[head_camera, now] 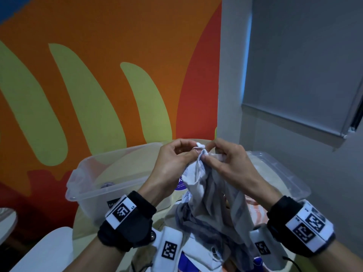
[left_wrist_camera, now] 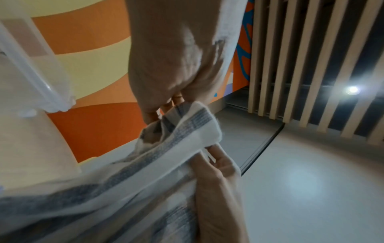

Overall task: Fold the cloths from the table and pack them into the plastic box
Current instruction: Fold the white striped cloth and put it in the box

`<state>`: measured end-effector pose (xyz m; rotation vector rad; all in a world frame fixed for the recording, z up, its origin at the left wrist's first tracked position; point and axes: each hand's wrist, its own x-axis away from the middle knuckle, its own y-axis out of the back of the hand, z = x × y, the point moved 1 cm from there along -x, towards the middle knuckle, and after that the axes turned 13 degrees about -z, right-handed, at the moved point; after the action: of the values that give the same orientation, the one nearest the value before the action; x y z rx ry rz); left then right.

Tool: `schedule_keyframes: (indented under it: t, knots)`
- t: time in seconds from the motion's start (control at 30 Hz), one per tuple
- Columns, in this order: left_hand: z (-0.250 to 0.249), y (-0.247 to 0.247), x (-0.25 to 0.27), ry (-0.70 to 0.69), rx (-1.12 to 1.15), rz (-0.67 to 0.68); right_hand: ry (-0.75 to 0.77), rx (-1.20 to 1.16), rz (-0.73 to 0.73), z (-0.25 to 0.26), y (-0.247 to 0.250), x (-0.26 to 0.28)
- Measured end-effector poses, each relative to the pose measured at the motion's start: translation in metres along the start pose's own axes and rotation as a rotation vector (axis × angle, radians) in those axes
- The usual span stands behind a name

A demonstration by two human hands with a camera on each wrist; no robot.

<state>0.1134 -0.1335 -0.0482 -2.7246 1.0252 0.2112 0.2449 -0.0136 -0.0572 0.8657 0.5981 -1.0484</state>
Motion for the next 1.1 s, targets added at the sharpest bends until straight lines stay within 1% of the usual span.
schedule_keyframes:
  t: [0.07, 0.13, 0.2, 0.3, 0.37, 0.43, 0.5, 0.57, 0.6, 0.63, 0.7, 0.77, 0.83, 0.87, 0.97, 1.1]
  knots:
    - [0.001, 0.000, -0.001, 0.083, 0.062, -0.004, 0.019, -0.022, -0.018, 0.002, -0.001, 0.003]
    - [0.003, 0.003, -0.002, 0.184, 0.108, 0.024, 0.039, -0.034, -0.025, 0.005, -0.001, 0.003]
    - [0.004, 0.007, -0.003, 0.209, 0.070, 0.035, 0.073, -0.026, -0.034, 0.010, 0.000, 0.001]
    - [0.000, 0.016, -0.007, 0.099, -0.079, -0.024, 0.112, -0.013, -0.056, 0.013, 0.007, 0.000]
    - [-0.010, 0.023, -0.008, 0.020, -0.154, -0.055, 0.139, 0.001, -0.043, 0.012, 0.014, -0.001]
    - [-0.017, 0.023, -0.005, -0.023, -0.220, 0.009, 0.202, 0.027, -0.019, 0.013, 0.017, -0.001]
    - [-0.021, 0.018, 0.002, -0.060, -0.307, 0.120, 0.274, 0.057, -0.008, 0.015, 0.014, -0.001]
    - [-0.022, 0.013, 0.008, -0.068, -0.315, 0.198, 0.296, 0.078, -0.032, 0.014, 0.010, -0.001]
    - [-0.022, 0.013, 0.009, -0.063, -0.297, 0.219, 0.260, 0.079, -0.047, 0.013, 0.008, 0.000]
    - [-0.021, 0.014, 0.009, -0.059, -0.279, 0.238, 0.184, 0.067, -0.056, 0.011, 0.006, 0.000]
    - [-0.020, 0.018, 0.009, -0.067, -0.265, 0.278, -0.010, 0.010, -0.039, 0.007, 0.005, 0.000]
    - [-0.020, 0.021, 0.009, -0.079, -0.270, 0.303, -0.146, -0.071, 0.037, 0.002, 0.003, 0.001]
    - [-0.020, 0.022, 0.010, -0.084, -0.277, 0.314, -0.236, -0.166, 0.104, -0.001, 0.000, 0.002]
    - [-0.021, 0.023, 0.011, -0.084, -0.282, 0.316, -0.272, -0.211, 0.115, 0.000, 0.000, 0.003]
    - [-0.019, 0.025, 0.009, -0.081, -0.297, 0.300, -0.304, -0.256, 0.091, 0.003, 0.003, 0.003]
    - [-0.018, 0.026, 0.008, -0.068, -0.296, 0.294, -0.244, -0.192, 0.070, 0.003, 0.006, -0.002]
